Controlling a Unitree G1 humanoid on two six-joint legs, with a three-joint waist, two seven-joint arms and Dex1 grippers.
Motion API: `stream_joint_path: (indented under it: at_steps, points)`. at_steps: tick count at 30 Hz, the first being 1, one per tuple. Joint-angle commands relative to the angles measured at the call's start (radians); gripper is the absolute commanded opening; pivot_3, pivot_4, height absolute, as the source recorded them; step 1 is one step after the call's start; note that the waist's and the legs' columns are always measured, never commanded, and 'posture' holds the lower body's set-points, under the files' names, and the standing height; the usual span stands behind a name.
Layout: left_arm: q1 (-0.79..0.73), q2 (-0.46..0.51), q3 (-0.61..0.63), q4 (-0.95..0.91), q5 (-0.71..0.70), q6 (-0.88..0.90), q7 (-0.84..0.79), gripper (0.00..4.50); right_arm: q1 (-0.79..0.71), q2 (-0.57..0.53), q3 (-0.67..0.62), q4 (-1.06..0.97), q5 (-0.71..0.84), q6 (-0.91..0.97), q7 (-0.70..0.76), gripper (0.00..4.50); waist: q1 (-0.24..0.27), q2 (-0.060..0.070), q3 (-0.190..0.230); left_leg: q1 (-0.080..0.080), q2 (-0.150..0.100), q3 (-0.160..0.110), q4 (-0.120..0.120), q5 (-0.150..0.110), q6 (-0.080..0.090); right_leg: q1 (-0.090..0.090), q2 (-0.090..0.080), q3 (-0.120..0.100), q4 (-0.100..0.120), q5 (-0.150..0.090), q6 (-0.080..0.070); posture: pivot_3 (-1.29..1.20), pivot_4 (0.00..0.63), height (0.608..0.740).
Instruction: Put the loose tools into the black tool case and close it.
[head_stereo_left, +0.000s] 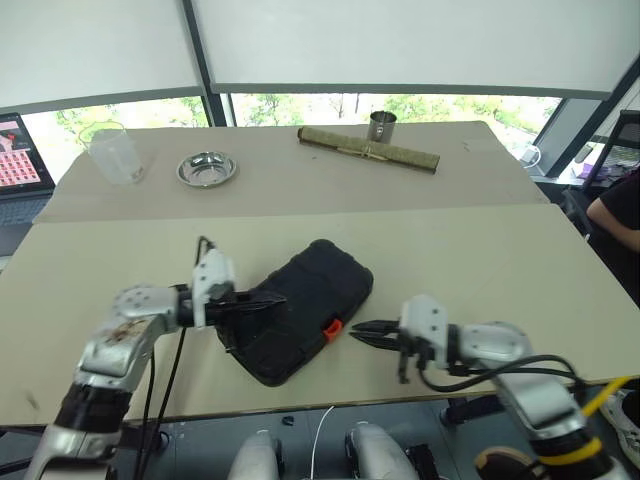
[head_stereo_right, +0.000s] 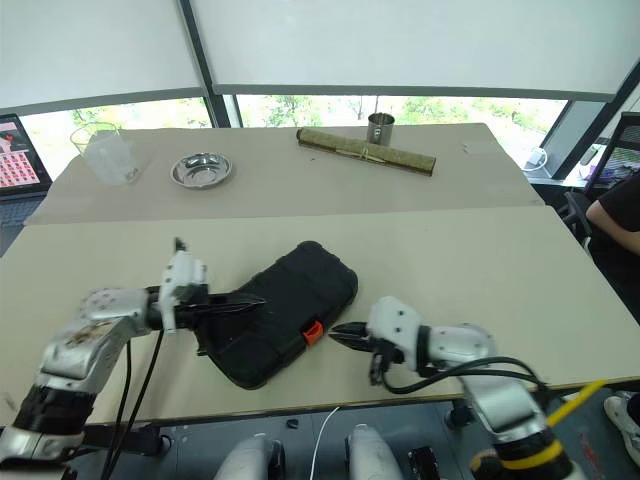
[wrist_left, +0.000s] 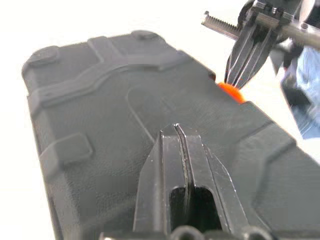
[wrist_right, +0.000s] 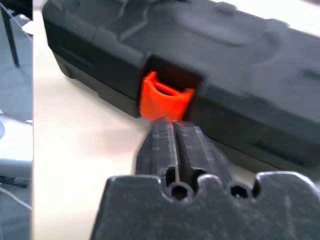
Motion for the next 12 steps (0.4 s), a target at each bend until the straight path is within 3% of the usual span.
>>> stream_joint_path:
  at_steps: [1,5,9,12]
  points:
    - [0.110,0.040,0.131,-0.027,0.026,-0.094,0.044,1.52,0.021,-0.047,-0.113,-0.018,0.067,-0.015,0.028,1.80,0.003,0.000,0.002,0.000,0.000,0.000,0.000,0.000,0.000,0.000,0.000,0.000,0.000,0.000,0.000,0.00,0.150,0.740]
    - [0.315,0.093,0.291,-0.024,0.090,-0.242,0.064,3.00,0.038,-0.113,-0.207,0.086,0.044,-0.175,0.089,3.24,0.006,-0.002,0.003,-0.002,0.000,0.001,0.000,0.000,0.000,-0.002,-0.004,-0.001,-0.001,0.000,0.000,0.00,0.150,0.740]
    - [0.449,0.085,0.399,0.021,0.119,-0.333,0.111,4.42,0.018,-0.124,-0.259,0.254,0.095,-0.361,0.224,4.48,0.010,-0.004,0.007,-0.002,-0.001,0.004,0.000,0.000,0.000,-0.002,-0.008,-0.001,-0.003,-0.004,-0.002,0.00,0.150,0.740]
    - [0.486,0.059,0.431,0.055,0.124,-0.363,0.157,4.42,-0.025,-0.114,-0.264,0.342,0.103,-0.369,0.226,4.48,0.014,-0.007,0.009,-0.003,-0.001,0.005,0.000,0.000,0.000,-0.002,-0.010,-0.001,-0.005,-0.004,-0.002,0.00,0.150,0.740]
